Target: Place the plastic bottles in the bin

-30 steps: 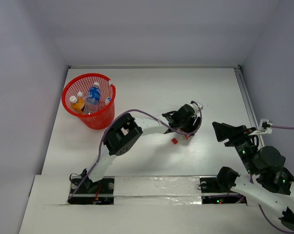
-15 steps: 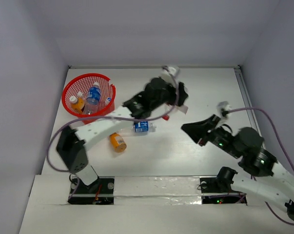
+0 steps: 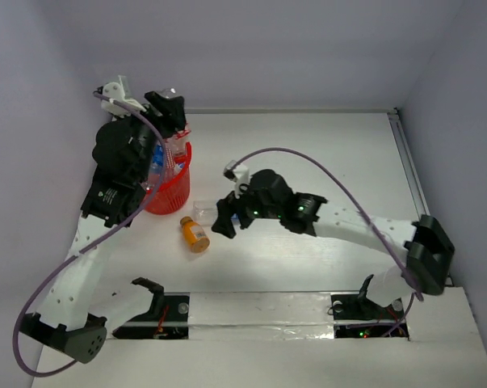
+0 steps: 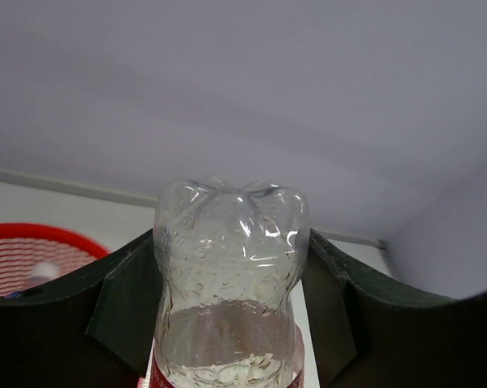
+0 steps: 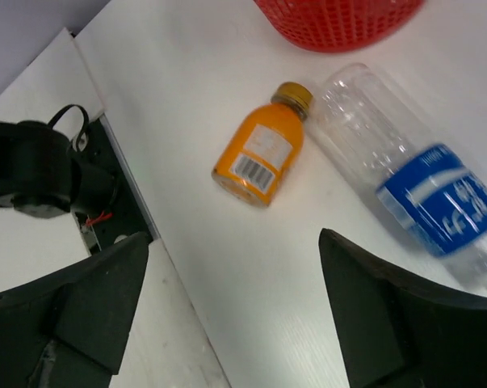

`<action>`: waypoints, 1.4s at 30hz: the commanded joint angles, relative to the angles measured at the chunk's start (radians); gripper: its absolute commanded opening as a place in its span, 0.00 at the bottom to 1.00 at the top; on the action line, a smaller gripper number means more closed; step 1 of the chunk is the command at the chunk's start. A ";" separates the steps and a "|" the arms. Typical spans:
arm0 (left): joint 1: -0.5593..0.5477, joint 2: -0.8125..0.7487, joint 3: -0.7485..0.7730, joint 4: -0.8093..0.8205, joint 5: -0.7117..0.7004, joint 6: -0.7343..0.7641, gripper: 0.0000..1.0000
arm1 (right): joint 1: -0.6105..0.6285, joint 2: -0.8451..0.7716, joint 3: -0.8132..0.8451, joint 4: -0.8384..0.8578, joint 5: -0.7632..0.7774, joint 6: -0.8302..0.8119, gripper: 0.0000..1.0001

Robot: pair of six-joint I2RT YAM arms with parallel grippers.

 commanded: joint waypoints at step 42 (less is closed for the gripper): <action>0.474 0.487 0.143 -0.180 0.115 0.194 0.50 | 0.178 0.194 0.193 0.008 0.258 0.144 0.50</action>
